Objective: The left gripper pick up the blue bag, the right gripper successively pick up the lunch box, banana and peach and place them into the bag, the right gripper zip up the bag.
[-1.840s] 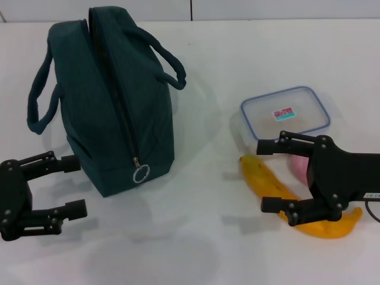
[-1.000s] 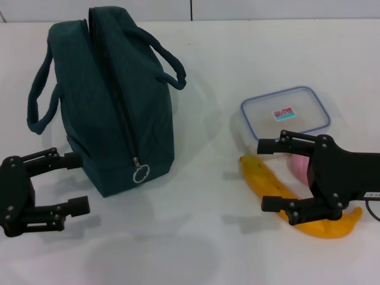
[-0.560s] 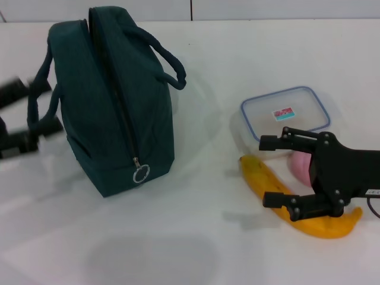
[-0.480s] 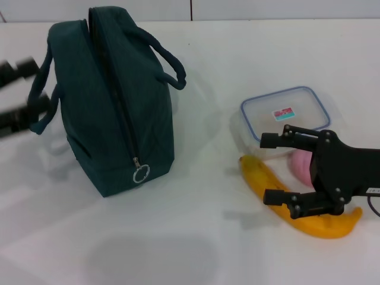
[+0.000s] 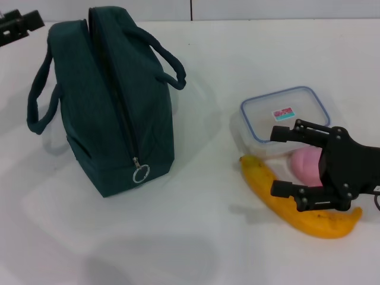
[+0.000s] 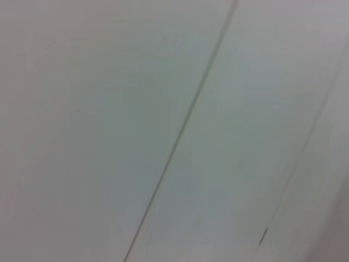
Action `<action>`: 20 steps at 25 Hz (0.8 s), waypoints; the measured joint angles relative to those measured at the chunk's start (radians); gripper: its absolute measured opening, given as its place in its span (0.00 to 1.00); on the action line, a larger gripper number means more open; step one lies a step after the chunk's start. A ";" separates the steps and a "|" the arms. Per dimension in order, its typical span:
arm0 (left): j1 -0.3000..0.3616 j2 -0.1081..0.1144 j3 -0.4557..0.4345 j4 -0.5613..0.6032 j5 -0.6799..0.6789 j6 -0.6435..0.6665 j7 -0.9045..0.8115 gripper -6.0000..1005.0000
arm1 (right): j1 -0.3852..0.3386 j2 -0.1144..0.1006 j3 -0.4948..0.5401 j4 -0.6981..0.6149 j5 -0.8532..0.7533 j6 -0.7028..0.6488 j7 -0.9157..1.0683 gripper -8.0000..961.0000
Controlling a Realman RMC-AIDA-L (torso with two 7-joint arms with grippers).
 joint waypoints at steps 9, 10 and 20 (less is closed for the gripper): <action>-0.048 -0.012 0.089 0.294 0.231 -0.004 -0.520 0.88 | -0.014 -0.012 0.013 -0.002 -0.001 0.023 -0.001 0.92; -0.048 -0.010 0.124 0.329 0.232 -0.003 -0.580 0.88 | -0.015 -0.013 0.013 -0.002 -0.001 0.023 -0.001 0.92; -0.056 -0.038 0.226 0.498 0.322 -0.004 -0.813 0.88 | -0.021 -0.017 0.016 -0.002 -0.001 0.028 -0.002 0.92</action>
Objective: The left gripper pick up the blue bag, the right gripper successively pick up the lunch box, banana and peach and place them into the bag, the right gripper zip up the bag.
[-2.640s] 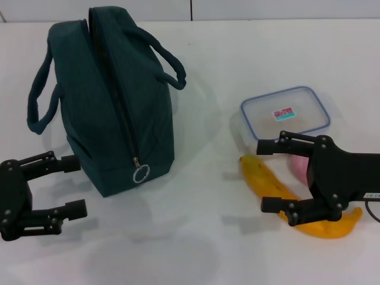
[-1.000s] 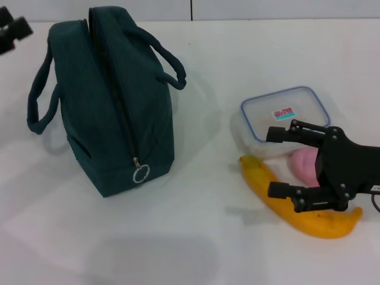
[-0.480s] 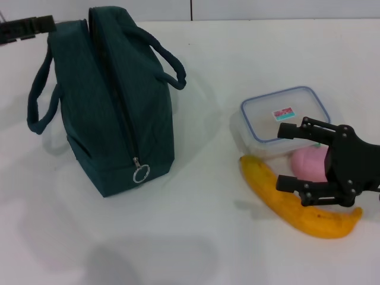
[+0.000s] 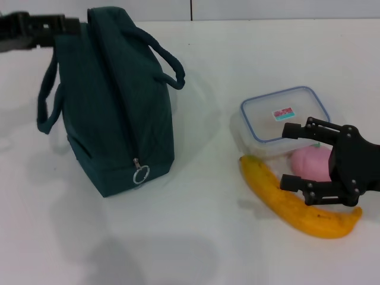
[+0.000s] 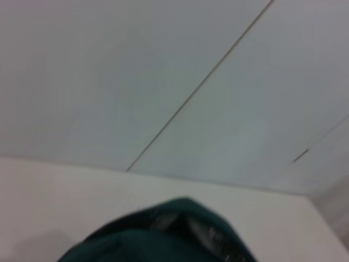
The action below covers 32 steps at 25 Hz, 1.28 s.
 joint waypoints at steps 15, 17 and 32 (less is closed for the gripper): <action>0.031 -0.025 0.019 0.053 0.071 0.019 -0.022 0.88 | -0.004 -0.003 0.001 0.001 -0.001 0.000 0.000 0.92; 0.032 -0.027 0.037 0.050 0.087 0.025 -0.021 0.87 | -0.003 -0.003 0.001 0.001 -0.001 0.000 0.000 0.92; 0.027 -0.056 0.053 0.046 0.163 0.004 -0.015 0.82 | -0.001 -0.003 0.001 0.000 0.000 -0.001 0.000 0.92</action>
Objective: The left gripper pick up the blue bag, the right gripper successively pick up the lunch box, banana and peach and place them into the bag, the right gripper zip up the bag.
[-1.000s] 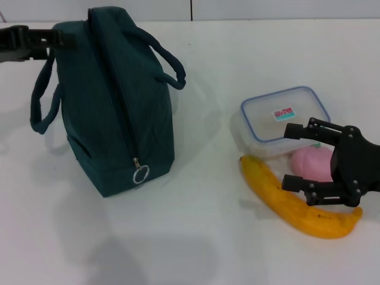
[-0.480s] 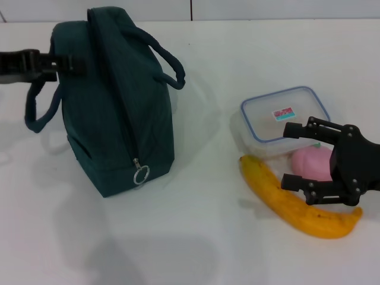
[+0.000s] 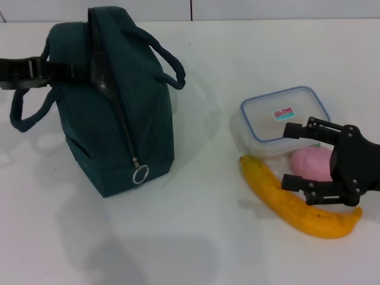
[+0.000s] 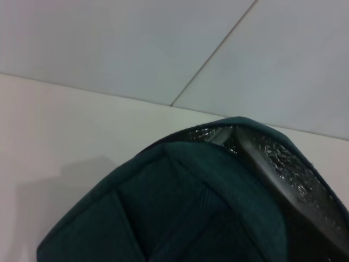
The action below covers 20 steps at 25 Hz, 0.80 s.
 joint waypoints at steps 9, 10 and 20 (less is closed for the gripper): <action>-0.006 -0.006 0.006 -0.006 -0.020 0.016 0.000 0.46 | -0.008 0.000 0.049 0.006 0.000 0.010 0.011 0.92; -0.006 -0.006 0.006 -0.008 -0.027 0.020 0.002 0.42 | -0.009 0.002 0.062 0.008 0.000 0.019 0.017 0.92; 0.003 -0.006 -0.001 -0.008 -0.038 0.045 -0.016 0.12 | -0.008 0.018 0.301 0.075 0.001 0.340 0.219 0.92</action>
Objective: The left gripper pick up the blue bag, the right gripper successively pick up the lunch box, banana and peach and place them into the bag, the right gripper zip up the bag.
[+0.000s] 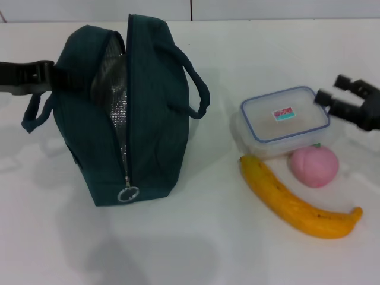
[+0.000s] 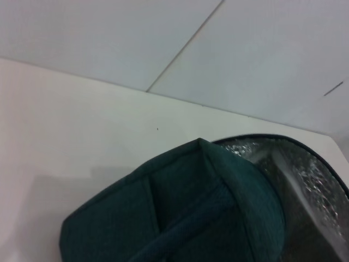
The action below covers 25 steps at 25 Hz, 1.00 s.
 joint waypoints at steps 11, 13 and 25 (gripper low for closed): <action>0.011 -0.006 -0.003 -0.003 -0.080 0.025 0.004 0.04 | 0.021 -0.001 0.097 0.077 0.002 0.238 0.231 0.92; 0.012 -0.001 -0.004 -0.004 -0.095 0.026 0.004 0.04 | 0.037 -0.004 0.095 0.110 0.004 0.253 0.234 0.92; 0.014 -0.002 -0.002 -0.031 -0.104 0.027 0.005 0.04 | 0.087 0.003 0.085 0.222 -0.001 0.300 0.246 0.92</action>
